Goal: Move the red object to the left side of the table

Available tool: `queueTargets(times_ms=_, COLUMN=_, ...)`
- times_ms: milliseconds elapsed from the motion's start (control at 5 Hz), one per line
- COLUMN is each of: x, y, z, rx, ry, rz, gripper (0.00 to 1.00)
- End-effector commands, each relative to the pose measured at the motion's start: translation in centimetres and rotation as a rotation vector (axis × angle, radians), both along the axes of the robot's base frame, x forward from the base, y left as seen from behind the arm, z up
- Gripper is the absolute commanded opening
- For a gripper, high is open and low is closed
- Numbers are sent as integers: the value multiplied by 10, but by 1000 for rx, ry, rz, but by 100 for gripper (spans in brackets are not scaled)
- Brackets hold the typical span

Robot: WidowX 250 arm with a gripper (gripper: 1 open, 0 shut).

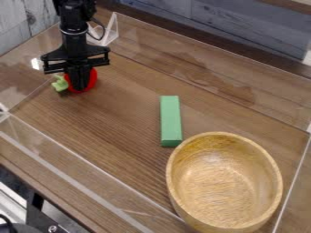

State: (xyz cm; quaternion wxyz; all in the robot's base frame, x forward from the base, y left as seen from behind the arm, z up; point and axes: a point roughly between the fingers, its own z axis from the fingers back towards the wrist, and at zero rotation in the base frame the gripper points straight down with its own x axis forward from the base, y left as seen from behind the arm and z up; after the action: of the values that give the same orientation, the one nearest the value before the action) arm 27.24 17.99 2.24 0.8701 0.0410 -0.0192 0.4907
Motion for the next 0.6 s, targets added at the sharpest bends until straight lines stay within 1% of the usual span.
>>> queueTargets(times_ms=0, x=-2, y=0, z=-5, rx=-55, ry=26, rz=95, gripper=0)
queueTargets(times_ms=200, x=-2, y=-3, z=-7, rx=-106, ry=47, rz=171, gripper=0)
queueTargets(times_ms=400, x=-3, y=-6, z=-9, rx=-152, ry=66, rz=231, gripper=0)
